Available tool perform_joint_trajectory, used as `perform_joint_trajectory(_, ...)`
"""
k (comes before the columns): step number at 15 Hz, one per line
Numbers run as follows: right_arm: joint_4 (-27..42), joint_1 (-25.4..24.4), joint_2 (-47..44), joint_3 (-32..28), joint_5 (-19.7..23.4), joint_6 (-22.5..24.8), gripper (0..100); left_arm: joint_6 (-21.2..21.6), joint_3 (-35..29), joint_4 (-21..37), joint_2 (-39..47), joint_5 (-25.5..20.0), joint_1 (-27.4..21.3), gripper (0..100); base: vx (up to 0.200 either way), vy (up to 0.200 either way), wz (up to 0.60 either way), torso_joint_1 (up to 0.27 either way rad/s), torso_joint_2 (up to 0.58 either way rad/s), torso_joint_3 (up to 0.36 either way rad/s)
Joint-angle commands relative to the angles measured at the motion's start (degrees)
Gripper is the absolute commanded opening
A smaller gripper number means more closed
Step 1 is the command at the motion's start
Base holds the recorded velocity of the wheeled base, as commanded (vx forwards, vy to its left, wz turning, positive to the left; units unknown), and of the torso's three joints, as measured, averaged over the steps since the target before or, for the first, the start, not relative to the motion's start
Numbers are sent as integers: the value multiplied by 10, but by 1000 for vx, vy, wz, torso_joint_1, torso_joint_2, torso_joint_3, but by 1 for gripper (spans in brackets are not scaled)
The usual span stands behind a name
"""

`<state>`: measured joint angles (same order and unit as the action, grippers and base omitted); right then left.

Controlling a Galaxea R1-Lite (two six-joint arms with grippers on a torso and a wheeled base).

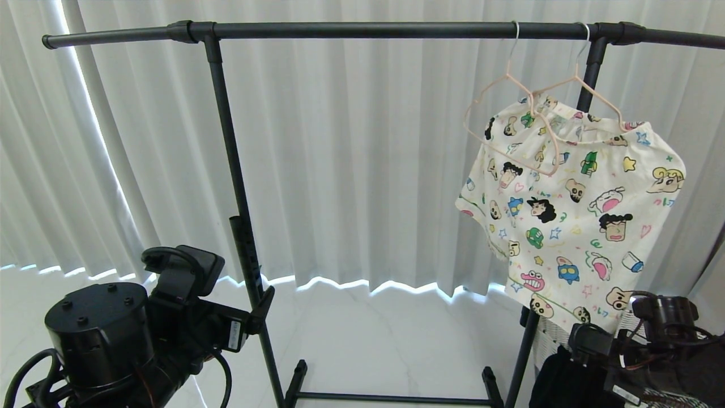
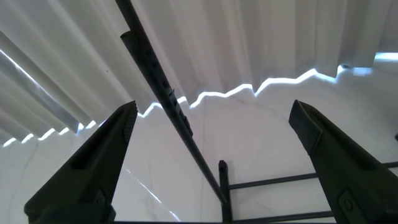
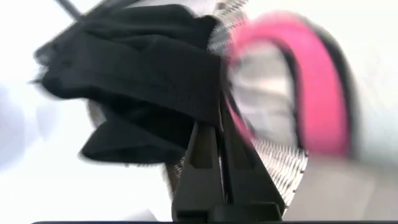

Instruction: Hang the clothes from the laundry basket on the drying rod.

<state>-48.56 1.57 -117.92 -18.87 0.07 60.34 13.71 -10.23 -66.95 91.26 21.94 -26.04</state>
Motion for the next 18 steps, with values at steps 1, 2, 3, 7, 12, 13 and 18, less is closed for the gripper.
perform_joint_trajectory(1, 2, -26, 75, 43, 6, -8, 0, 0, 1, 0, 2, 0, 0, 100, 0, 0, 0, 0, 0, 0)
perform_joint_trajectory(2, 4, -51, 106, 62, 6, -35, 0, 0, -1, 0, 4, 0, 0, 100, 0, 0, 0, 0, 0, 0)
perform_joint_trajectory(3, 5, -77, 132, 76, 5, -68, 0, 0, -1, 0, 5, 0, 0, 100, 0, 0, 0, 0, 0, 0)
perform_joint_trajectory(7, 103, -163, 245, 94, 2, -114, 0, 1, -1, 0, 4, 0, 0, 100, 0, 0, 0, 0, 0, 0)
perform_joint_trajectory(12, 344, -221, 416, 34, 2, -115, 0, -3, -1, 0, 11, 0, -1, 100, 0, 0, 0, 0, 0, 0)
perform_joint_trajectory(13, 408, -221, 445, -8, 3, -120, 0, -4, -1, 0, 12, 0, -1, 100, 0, 0, 0, 0, 0, 0)
perform_joint_trajectory(18, 545, -246, 451, -173, 3, -236, 0, -16, 2, 0, 11, -1, -4, 100, -160, 0, 0, 4, -1, 2)
